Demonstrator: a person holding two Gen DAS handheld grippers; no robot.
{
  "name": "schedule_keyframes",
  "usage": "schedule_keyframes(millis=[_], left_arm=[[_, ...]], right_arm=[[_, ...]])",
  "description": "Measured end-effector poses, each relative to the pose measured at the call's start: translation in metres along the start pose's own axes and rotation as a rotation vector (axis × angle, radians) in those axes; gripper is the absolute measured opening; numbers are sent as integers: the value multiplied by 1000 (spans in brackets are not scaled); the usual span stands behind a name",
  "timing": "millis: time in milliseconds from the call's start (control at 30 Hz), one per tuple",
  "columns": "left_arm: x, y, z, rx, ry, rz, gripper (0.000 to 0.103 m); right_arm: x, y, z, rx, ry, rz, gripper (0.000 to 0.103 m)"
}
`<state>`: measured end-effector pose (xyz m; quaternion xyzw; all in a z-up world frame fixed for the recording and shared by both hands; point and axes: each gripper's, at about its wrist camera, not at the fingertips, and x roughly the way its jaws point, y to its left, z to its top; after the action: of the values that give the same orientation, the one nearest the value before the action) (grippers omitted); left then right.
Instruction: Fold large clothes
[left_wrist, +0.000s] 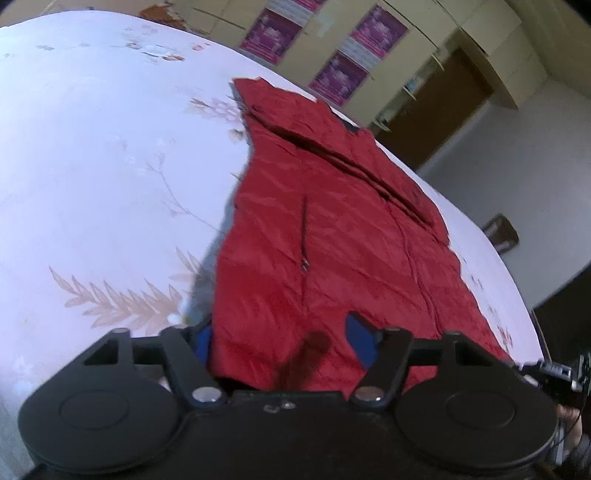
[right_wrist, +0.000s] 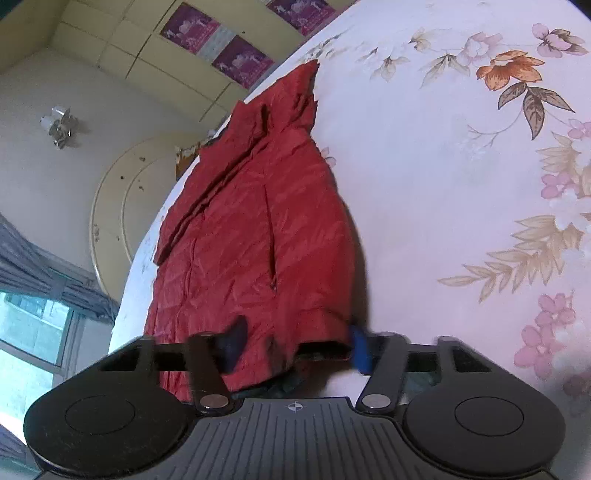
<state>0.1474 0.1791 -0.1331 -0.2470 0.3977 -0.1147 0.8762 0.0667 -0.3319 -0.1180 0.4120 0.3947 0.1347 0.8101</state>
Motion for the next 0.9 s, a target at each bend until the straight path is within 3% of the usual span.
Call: schedule_keyframes(millis=[33, 67, 100, 167, 300, 467, 700, 900], left_arm=[[2, 3, 2, -28, -10, 11, 47], [5, 6, 5, -52, -16, 24, 17], [8, 9, 6, -72, -10, 23, 7], [1, 6, 7, -90, -60, -1, 5], [-21, -11, 16, -44, -147, -35, 5], [-10, -12, 56, -80, -230, -81, 5], [23, -49, 164, -2, -324, -105, 5], [93, -53, 254, 33, -284, -69, 5]], right_arm=[[3, -3, 1, 23, -13, 5, 31], [5, -7, 2, 43, -20, 8, 18], [6, -7, 3, 48, -22, 6, 11], [-3, 3, 4, 1, -68, 11, 6], [-35, 43, 16, -133, -171, 37, 6], [-28, 69, 57, -205, -195, 44, 6], [2, 135, 149, -312, -294, 56, 6], [71, 162, 247, -254, -308, 55, 6]])
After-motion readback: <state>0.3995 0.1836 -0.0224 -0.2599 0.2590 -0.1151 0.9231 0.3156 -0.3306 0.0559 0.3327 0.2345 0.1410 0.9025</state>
